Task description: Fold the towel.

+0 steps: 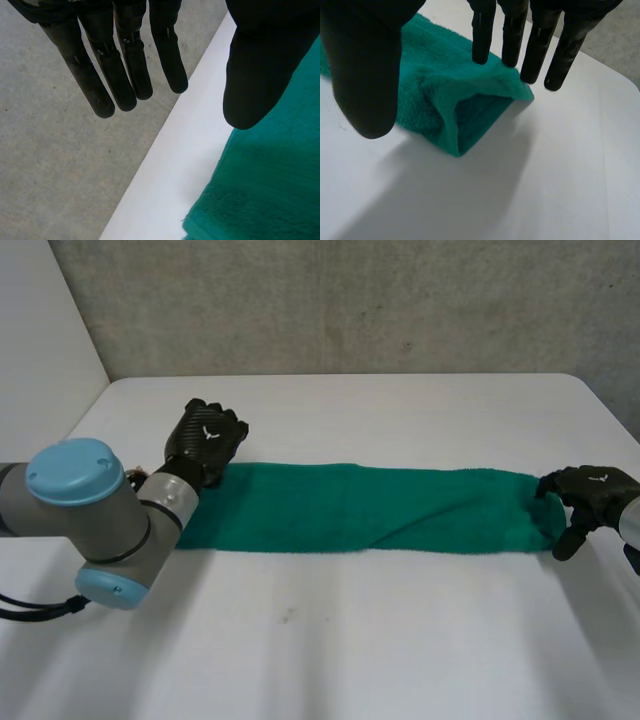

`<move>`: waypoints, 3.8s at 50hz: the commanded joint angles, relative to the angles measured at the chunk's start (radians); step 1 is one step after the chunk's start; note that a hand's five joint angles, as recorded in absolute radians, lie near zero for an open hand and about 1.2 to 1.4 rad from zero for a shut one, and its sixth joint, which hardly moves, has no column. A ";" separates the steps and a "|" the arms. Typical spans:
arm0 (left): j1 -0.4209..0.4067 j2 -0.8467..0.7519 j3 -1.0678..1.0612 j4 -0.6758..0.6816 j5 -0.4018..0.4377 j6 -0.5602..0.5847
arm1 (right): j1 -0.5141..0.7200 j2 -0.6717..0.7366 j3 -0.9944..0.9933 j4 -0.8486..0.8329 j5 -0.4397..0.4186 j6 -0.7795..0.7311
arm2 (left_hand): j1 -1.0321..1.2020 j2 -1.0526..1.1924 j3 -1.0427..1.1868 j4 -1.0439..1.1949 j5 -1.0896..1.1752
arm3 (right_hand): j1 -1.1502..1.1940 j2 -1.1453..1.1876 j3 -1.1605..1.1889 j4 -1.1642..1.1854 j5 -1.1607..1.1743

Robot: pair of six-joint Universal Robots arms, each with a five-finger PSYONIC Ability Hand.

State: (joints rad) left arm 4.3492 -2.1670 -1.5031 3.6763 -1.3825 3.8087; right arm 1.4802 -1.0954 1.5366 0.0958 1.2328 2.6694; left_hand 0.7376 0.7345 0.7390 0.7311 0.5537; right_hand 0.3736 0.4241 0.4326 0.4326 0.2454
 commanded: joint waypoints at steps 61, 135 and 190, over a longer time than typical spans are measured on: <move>-0.009 0.256 -0.253 -0.004 -0.029 -0.115 | 0.798 0.384 -0.576 -0.001 -0.029 -0.160 | -0.043 -0.040 -0.044 -0.036 -0.033 | 0.723 0.673 0.664 0.664 0.677; -0.198 0.170 -0.028 -0.236 -0.337 -0.423 | 0.764 0.181 -0.375 -0.143 0.180 0.218 | -0.148 -0.145 -0.150 -0.142 -0.139 | -0.199 -0.250 -0.258 -0.258 -0.245; -0.263 0.081 0.130 -0.484 -0.276 -0.422 | 0.566 0.198 -0.472 0.102 0.195 0.273 | -0.254 -0.251 -0.255 -0.247 -0.245 | -0.199 -0.250 -0.258 -0.258 -0.245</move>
State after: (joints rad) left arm 4.0984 -2.1969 -1.3748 3.1911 -1.6573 3.3893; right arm 2.0608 -0.7719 1.0440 0.2116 1.3724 2.9315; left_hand 0.4549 0.4712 0.4678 0.4570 0.3054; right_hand 0.1848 0.2196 0.2104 0.2305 0.0606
